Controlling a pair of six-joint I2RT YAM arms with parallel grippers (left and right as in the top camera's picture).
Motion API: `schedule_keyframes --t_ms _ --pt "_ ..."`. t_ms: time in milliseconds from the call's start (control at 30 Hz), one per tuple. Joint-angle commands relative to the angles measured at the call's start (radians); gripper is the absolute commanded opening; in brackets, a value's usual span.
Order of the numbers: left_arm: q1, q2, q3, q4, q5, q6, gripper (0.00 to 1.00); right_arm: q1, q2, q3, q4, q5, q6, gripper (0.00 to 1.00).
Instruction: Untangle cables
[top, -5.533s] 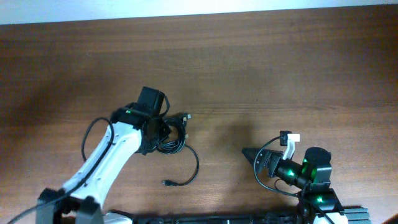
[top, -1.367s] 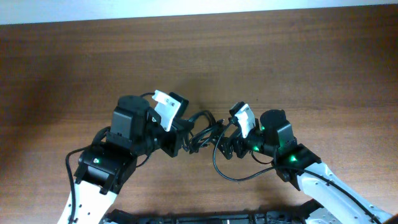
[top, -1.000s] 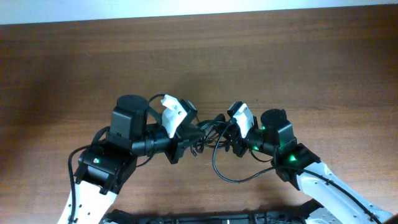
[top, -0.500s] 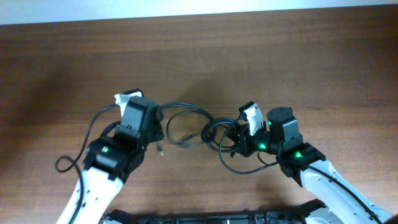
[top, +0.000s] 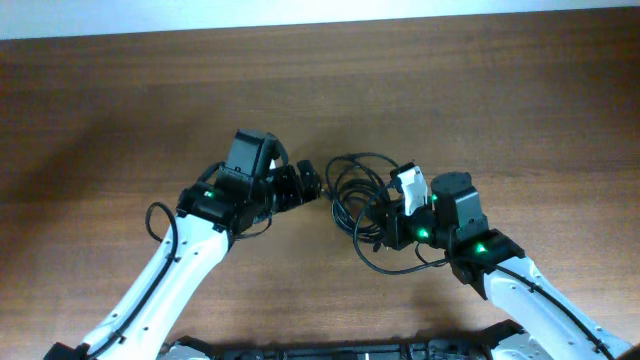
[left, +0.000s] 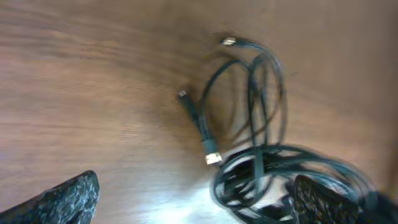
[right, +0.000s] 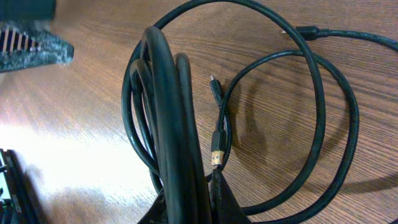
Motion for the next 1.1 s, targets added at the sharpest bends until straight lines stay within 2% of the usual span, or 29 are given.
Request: schedule_keyframes --t_ms 0,67,200,300,333,367,433,533,567,700,833,967,1067 --pt "0.001 0.026 0.012 0.055 0.045 -0.076 0.99 -0.005 -0.001 -0.002 0.004 -0.031 0.005 0.04" --pt "0.000 0.061 0.012 0.077 0.049 -0.079 0.98 -0.005 -0.001 -0.002 0.004 -0.033 0.005 0.04" --pt "-0.001 0.164 0.012 0.163 0.144 -0.079 0.89 -0.005 -0.001 -0.002 0.003 -0.034 0.005 0.04" --pt "-0.001 0.234 0.012 0.245 0.218 -0.079 0.71 -0.005 -0.001 -0.002 0.003 -0.037 0.005 0.04" --pt "-0.001 0.256 0.012 0.258 0.232 -0.079 0.59 -0.005 -0.001 -0.002 0.000 -0.036 0.005 0.04" --pt "-0.001 0.284 0.012 0.259 0.239 -0.079 0.53 -0.005 -0.001 -0.002 -0.004 -0.036 0.005 0.04" --pt "-0.006 0.311 0.012 0.261 0.266 -0.079 0.51 -0.005 -0.001 -0.002 -0.004 -0.036 0.005 0.04" --pt "-0.043 0.318 0.012 0.294 0.270 -0.079 0.21 -0.005 -0.001 -0.002 -0.005 -0.031 0.005 0.04" --pt "-0.053 0.318 0.012 0.321 0.317 -0.079 0.00 -0.005 0.000 -0.002 -0.009 -0.027 0.005 0.04" --pt "-0.017 0.316 0.012 0.335 0.449 -0.078 0.00 -0.005 0.000 -0.002 -0.050 0.008 0.005 0.04" --pt "0.174 0.278 0.012 0.334 0.668 -0.029 0.00 -0.006 0.000 -0.002 -0.117 0.108 0.005 0.04" --pt "0.369 0.229 0.012 0.334 0.808 0.065 0.00 -0.006 0.000 -0.002 -0.119 0.125 0.005 0.04" --pt "0.481 0.193 0.012 0.335 0.890 0.091 0.00 -0.006 0.000 -0.002 -0.119 0.153 0.005 0.04"
